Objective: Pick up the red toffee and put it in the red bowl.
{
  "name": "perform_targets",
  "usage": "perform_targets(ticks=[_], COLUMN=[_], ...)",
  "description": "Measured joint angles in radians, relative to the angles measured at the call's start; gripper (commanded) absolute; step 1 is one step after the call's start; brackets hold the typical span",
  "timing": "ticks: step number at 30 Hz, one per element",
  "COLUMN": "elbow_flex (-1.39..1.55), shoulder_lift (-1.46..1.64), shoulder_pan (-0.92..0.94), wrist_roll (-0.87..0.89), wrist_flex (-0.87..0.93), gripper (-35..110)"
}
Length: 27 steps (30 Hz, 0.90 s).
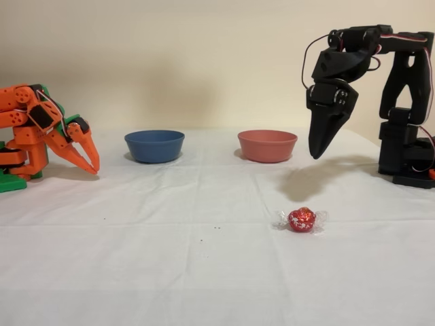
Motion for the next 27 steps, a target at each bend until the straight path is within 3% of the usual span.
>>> perform_targets(ticks=[7, 23, 27], elbow_flex=[-0.035, -0.150, -0.153], shoulder_lift=[-0.083, -0.236, -0.245], shoulder_pan=[-0.002, -0.066, -0.081], wrist_roll=[-0.074, -0.015, 0.005], wrist_flex=[-0.043, -0.064, -0.081], gripper=[2, 1, 7])
